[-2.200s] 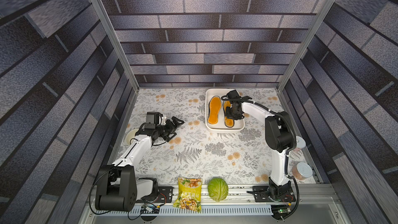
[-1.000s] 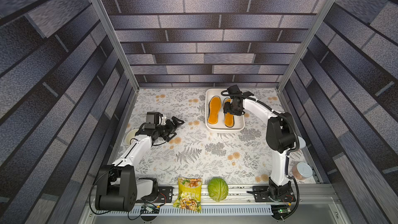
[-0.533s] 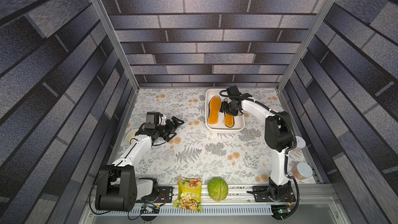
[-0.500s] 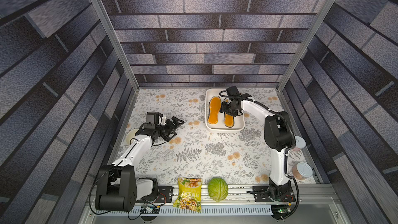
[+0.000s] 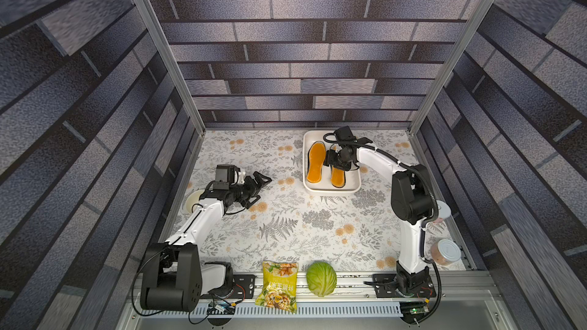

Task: Put the insoles into the storage box
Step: Place the insole in the storage box, then reset both arms

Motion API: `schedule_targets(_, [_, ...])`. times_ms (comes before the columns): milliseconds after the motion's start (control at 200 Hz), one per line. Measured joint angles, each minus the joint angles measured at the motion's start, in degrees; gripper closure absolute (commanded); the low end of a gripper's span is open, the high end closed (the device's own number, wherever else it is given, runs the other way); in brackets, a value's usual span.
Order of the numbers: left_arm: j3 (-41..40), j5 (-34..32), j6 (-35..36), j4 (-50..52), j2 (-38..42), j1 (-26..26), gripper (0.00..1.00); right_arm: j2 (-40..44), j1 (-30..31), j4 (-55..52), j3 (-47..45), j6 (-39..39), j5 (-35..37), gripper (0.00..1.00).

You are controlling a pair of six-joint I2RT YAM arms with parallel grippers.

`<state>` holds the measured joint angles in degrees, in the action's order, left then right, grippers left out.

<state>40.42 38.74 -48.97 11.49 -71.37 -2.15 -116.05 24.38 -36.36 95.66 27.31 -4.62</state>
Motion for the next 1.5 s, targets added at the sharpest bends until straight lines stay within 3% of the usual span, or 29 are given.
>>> schedule_targets(215, [2.2,-1.8,1.9,0.0,0.6,0.3,0.0,17.3,0.0,0.7,-3.5,-5.1,2.2,0.31])
schedule_targets(456, [3.3,-8.3,7.4,-1.6,5.0,0.4,0.0,35.1,-1.6,4.2,-18.3,-13.4,9.6,0.3])
schedule_targets(746, [1.9,-17.3,15.6,-6.1,11.4,0.8,0.0,48.7,-15.0,17.6,-44.6,-18.4,13.4,0.24])
schedule_targets(937, [-1.2,-22.3,21.0,-9.2,14.4,1.1,0.0,48.4,-17.3,27.6,-53.5,-21.0,14.2,0.21])
schedule_targets(1232, [-9.1,-30.9,31.3,-14.8,15.8,2.3,0.0,39.7,-17.3,52.8,-64.6,-25.0,17.4,0.19])
schedule_targets(1503, [-19.0,-39.3,36.7,-28.4,14.2,5.4,0.0,32.0,-17.3,77.0,-74.2,-27.5,21.3,0.17])
